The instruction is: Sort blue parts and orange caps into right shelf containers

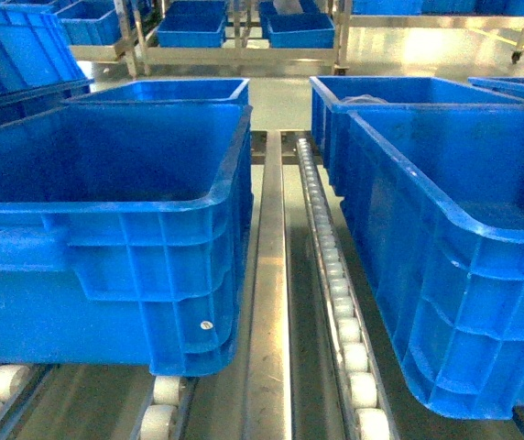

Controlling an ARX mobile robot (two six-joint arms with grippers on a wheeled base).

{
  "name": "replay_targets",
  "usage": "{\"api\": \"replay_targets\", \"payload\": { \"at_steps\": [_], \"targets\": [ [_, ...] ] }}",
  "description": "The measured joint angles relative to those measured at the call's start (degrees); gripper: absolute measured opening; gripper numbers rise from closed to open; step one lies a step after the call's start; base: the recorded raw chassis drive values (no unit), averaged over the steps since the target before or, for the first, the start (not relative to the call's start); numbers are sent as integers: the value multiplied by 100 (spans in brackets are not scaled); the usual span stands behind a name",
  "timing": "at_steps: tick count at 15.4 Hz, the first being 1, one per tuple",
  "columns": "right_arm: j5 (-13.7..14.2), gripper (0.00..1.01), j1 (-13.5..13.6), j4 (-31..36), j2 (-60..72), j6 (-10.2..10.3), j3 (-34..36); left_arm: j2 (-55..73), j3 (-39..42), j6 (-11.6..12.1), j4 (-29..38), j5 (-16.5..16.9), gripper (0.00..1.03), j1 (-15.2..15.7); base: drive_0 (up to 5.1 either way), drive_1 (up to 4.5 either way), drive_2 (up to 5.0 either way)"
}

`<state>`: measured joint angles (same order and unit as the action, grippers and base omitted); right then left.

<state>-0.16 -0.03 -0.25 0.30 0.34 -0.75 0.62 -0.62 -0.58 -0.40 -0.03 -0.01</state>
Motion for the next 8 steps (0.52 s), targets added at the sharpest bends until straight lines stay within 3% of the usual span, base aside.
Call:
{"api": "replay_targets", "payload": {
  "at_steps": [1,2,3,5,6,8],
  "targets": [
    [-476,44,-170,201,22,-26,0,-13,9,-70,234,-52,42,-50,0,0,0],
    [-1047,44,-260,697,236,-35,-11,289,7,-201,1388,-258,42,-284,0,0,0],
    [-1246,44,-249,1259,870,-42,-72,1198,-37,-223,2404,-195,42,-450,0,0,0],
    [-1486,44,-264,2332,2229,11,-474,2750,-313,-326,3526,0,42,-345,0,0,0],
    [-1436,44,-214,3215,3362,24,-1003,4013,-918,-356,4229,144,42,-299,0,0,0],
    [-1362,44,9,3936,5117,61,-2006,5932,-2159,-442,4944,446,42,-240,0,0,0]
  ]
}}
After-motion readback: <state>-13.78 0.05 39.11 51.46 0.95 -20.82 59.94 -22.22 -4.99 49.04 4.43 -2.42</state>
